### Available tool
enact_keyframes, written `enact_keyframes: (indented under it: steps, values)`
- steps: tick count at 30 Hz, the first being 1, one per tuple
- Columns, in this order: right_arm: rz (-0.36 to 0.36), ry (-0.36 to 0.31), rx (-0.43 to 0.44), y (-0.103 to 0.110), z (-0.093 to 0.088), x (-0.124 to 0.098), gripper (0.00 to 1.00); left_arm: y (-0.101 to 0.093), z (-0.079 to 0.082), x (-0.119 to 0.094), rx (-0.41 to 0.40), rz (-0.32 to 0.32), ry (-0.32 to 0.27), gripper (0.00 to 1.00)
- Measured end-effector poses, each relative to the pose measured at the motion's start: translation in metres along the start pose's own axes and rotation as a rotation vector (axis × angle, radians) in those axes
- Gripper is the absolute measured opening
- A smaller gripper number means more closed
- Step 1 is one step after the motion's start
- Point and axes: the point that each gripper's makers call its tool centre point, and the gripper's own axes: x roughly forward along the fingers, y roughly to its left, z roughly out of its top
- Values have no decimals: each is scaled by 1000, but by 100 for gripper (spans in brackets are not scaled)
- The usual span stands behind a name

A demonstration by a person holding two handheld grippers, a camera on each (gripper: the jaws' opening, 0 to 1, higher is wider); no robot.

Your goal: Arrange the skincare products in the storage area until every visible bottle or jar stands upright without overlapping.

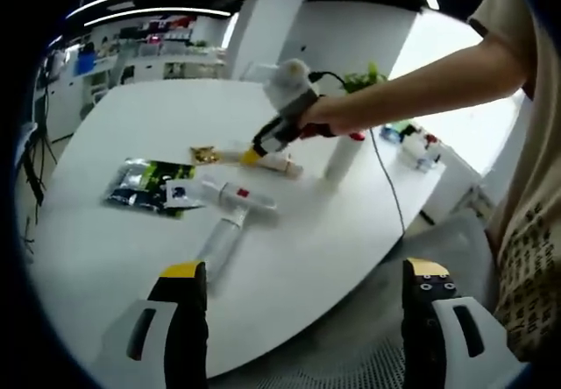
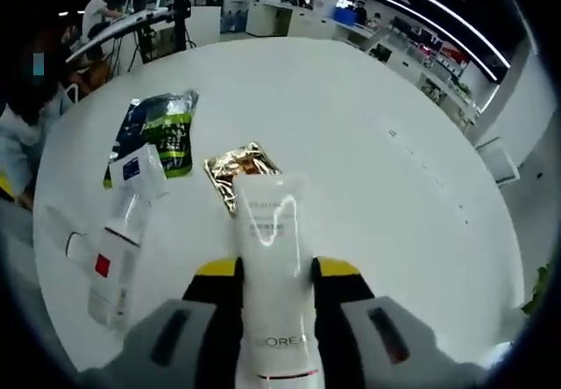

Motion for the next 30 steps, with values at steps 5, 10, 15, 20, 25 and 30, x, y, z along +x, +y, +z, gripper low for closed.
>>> enact_keyframes:
  steps: [5,10,15,20,25,30]
  values:
    - [23,-44,-48,17,9,-11,30,-2,-1,0,26,5,6,90]
    - [26,-130,-76,34,23,-31,30,-3,0,0,37,7,8,89]
    - [12,-185,-87,42,30,-48,30,3,7,-5,-56,4,-50,89]
    - [9,-254,-37,51,34,-71,22,5,8,-6,-93,3,-60,89]
    - [59,-385,102,59,56,-108,1,6,6,-7,-112,13,-52,89]
    - [33,-340,183,57,35,-105,1,1,2,-6,-80,10,-31,89]
